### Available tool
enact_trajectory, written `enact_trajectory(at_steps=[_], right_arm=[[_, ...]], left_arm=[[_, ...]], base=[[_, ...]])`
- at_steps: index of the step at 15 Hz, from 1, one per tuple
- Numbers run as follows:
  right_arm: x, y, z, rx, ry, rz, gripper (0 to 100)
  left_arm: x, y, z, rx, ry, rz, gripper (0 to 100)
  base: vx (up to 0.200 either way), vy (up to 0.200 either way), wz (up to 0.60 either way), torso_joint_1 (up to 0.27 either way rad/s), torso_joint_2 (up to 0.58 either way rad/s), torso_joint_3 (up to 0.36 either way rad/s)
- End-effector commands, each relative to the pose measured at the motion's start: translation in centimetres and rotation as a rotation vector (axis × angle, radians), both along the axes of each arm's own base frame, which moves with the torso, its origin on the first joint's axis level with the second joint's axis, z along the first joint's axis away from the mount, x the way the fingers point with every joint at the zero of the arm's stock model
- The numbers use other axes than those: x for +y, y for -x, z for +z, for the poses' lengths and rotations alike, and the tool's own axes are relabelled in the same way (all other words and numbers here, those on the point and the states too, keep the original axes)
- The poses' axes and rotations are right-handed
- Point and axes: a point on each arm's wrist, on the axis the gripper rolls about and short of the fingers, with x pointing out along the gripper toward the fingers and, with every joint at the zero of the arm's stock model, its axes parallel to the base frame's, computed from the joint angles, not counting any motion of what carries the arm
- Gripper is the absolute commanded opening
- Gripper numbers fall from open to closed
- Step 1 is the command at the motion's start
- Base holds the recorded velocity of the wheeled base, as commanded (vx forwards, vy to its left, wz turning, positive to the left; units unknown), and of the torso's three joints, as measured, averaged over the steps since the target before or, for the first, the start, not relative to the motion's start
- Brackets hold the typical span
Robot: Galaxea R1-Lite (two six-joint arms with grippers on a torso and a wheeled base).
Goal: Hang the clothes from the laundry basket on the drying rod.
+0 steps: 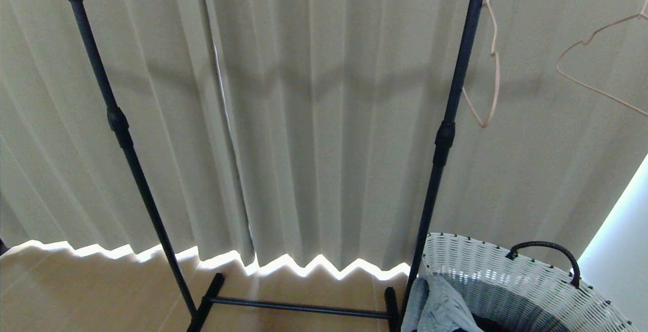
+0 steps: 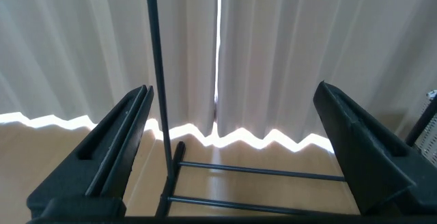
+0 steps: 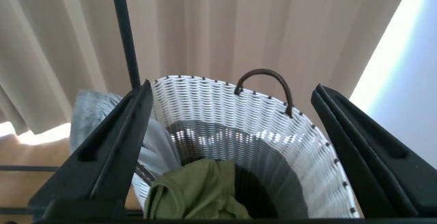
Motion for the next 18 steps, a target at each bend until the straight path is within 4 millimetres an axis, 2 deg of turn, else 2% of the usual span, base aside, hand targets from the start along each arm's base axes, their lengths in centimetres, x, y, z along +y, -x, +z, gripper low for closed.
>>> enact_trajectory(at_steps=[1, 4, 7, 9, 10, 13, 16, 18], right_arm=[[0.0, 0.0, 0.0, 0.000, 0.009, 0.003, 100], [0.0, 0.0, 0.1, -0.001, 0.042, 0.018, 100], [0.0, 0.6, 2.6, -0.036, 0.067, 0.028, 100], [0.0, 0.3, 3.2, 0.156, 0.208, 0.055, 100], [0.0, -0.5, 3.6, 0.262, 0.242, 0.068, 100], [0.0, -4.7, 5.1, 0.563, 0.294, 0.113, 100], [-0.1, -7.9, 4.2, 0.842, 0.422, 0.149, 100], [-0.1, -8.7, 3.7, 0.920, 0.473, 0.183, 100]], left_arm=[[0.0, 0.0, 0.0, 0.000, 0.002, 0.000, 100], [0.0, 0.0, 0.0, 0.000, 0.002, 0.000, 100], [0.0, 0.0, 0.0, 0.000, 0.002, -0.002, 100], [0.0, 0.0, 0.0, 0.000, 0.002, 0.000, 100], [0.0, 0.0, 0.0, 0.000, 0.002, 0.000, 100], [0.0, 0.0, 0.0, 0.000, 0.002, 0.000, 100], [0.0, 0.0, 0.0, 0.000, 0.002, 0.000, 100], [0.0, 0.0, 0.0, 0.000, 0.002, 0.000, 100]], base=[[0.000, 0.000, 0.00, 0.000, 0.00, 0.000], [0.000, 0.000, 0.00, 0.000, 0.00, 0.000], [0.000, 0.000, 0.00, 0.000, 0.00, 0.000], [0.000, 0.000, 0.00, 0.000, 0.00, 0.000], [0.000, 0.000, 0.00, 0.000, 0.00, 0.000], [0.000, 0.000, 0.00, 0.000, 0.00, 0.000], [0.000, 0.000, 0.00, 0.000, 0.00, 0.000], [0.000, 0.000, 0.00, 0.000, 0.00, 0.000]])
